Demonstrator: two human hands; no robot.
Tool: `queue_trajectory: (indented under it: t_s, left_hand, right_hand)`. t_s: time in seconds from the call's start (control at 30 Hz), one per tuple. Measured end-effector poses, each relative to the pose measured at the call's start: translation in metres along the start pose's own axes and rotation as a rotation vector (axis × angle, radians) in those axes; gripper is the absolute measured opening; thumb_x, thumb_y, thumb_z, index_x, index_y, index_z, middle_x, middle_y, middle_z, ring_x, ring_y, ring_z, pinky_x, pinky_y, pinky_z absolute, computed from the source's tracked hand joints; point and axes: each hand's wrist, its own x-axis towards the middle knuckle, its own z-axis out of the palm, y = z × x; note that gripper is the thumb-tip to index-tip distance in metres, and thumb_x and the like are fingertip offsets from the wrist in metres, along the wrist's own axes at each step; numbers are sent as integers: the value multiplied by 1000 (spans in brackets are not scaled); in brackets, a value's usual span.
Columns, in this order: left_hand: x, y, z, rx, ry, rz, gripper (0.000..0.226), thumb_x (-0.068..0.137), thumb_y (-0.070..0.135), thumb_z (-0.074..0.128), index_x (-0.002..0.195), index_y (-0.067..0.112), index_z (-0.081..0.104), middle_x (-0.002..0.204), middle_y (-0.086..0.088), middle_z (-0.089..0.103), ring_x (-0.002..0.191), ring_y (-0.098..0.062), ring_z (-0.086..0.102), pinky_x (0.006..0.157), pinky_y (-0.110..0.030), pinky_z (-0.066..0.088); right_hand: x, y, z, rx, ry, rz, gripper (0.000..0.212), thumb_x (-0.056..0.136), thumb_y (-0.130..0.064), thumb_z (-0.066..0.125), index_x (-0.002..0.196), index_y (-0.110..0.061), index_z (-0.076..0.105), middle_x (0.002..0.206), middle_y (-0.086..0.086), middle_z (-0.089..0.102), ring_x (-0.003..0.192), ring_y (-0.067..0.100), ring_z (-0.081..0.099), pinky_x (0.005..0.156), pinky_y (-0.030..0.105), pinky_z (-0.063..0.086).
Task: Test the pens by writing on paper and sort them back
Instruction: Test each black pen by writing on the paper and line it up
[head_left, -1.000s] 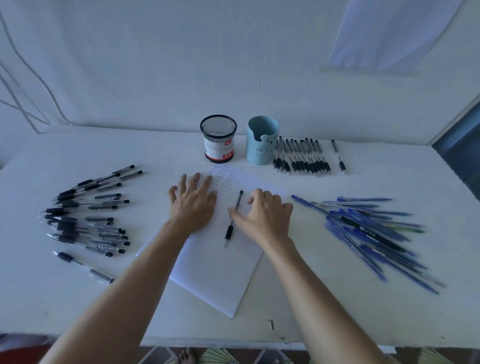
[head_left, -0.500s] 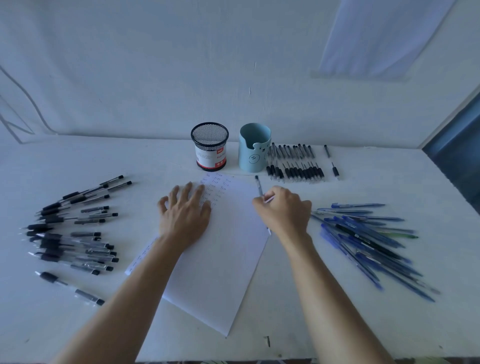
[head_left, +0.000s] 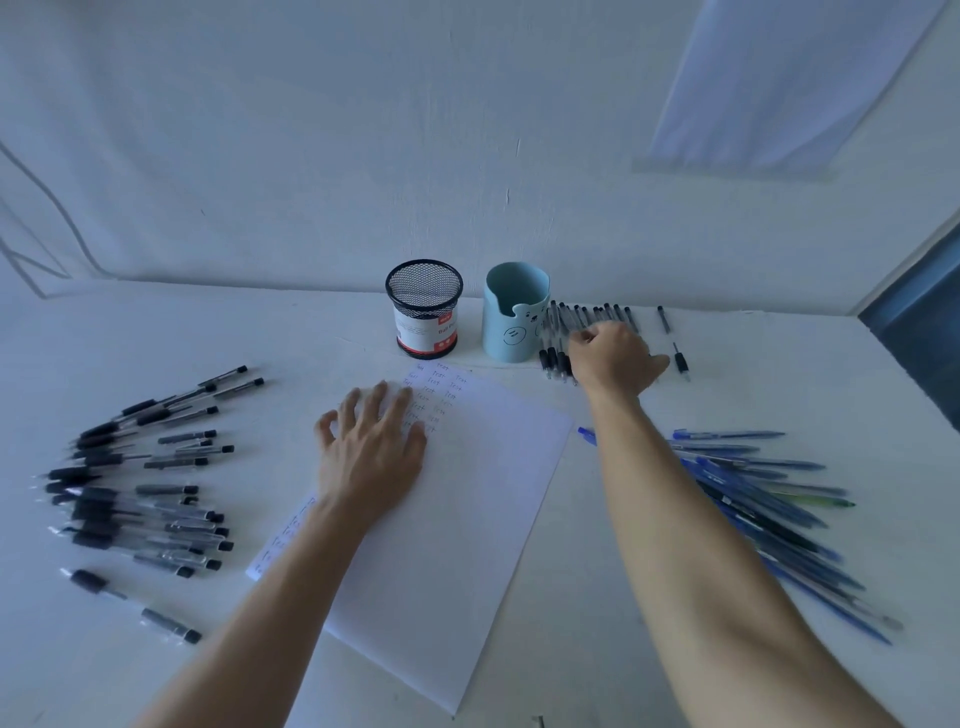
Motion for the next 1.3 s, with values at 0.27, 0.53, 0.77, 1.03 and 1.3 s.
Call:
queue_trajectory:
  t_s: [0.27,0.53,0.77,1.03,1.3]
  left_hand:
    - [0,-1,2,3,12,7,48,100,47,38,147,35,36,158,5,31,148,-23,19,115,-46,11]
    - [0,-1,1,-14,1,2,48,100,48,37,146,37,36,159,7,30,148,-21,18,116,-45,10]
    - [2,-9,-5,-250,28,-76,52,88,47,47,136,31,58,148,8,50,144,-17,32,115,-33,13]
    - [-5,-42,-42,-482,135,-129,33,91,9,57,119,22,70,120,-2,68,118,-23,56,98,-31,40]
    - [9,-109,-49,-42,46,-301,56,103,28,33,157,25,19,167,2,13,153,-25,2,117,-55,9]
  right_hand:
    - [4,2,5,0,-29,2,26,89,-44,61,93,-22,73,82,-1,67,75,22,55,88,39,29]
    - [-61,-6,-8,245,42,-158,19,88,-32,55,91,-18,67,90,-2,67,78,24,58,79,35,41]
    - [-154,-16,13,219,-140,-627,36,79,-42,47,96,-23,73,96,-3,69,99,24,62,84,38,44]
    - [-186,-12,21,-45,-386,-738,79,82,-60,15,145,-23,43,158,5,35,147,28,26,117,50,19]
    - [-189,-13,19,-62,-383,-717,80,81,-60,12,146,-23,41,160,3,30,149,25,21,118,47,12]
